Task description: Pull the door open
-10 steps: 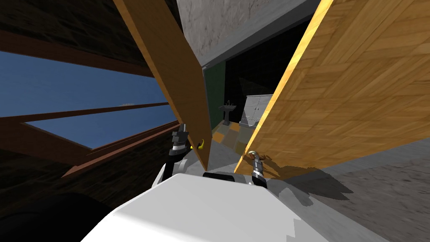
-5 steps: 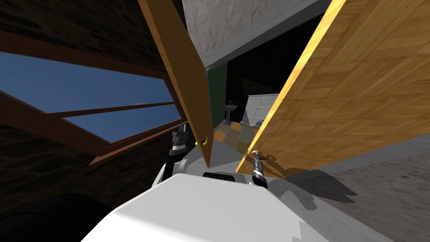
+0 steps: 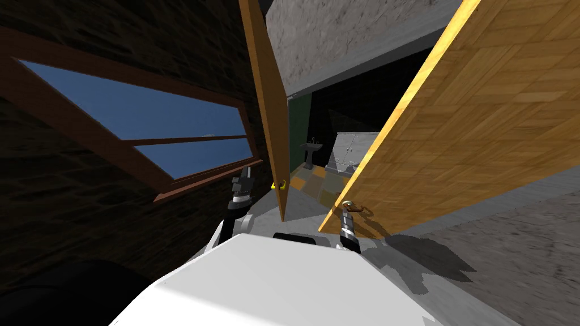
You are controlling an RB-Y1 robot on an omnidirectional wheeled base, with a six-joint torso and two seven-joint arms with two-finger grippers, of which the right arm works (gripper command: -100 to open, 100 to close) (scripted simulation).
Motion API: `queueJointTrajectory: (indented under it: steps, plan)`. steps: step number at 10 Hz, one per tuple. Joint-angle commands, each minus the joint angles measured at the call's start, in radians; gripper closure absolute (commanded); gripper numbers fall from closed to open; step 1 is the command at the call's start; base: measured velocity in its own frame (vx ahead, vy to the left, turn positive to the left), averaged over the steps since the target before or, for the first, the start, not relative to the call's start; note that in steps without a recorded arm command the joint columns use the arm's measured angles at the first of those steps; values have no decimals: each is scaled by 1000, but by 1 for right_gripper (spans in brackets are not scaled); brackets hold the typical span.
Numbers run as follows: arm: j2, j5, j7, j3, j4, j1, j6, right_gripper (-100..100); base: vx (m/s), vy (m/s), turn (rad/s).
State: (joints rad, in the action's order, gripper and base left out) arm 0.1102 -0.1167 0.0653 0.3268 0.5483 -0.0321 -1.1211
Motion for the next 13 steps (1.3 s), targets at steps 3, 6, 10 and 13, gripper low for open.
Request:
queueJointTrajectory:
  steps: [3,6,10,13]
  plan:
    - [21,21,-49,-36,-14,-28,43,-100,-150,-154,65]
    - [39,40,-94,-71,-18,-50,87,-100,-146,-104,65]
    - [68,71,-165,-126,-23,-85,158,-100,-145,-108,84]
    - [86,90,-208,-160,-27,-107,200,-100,-151,-108,79]
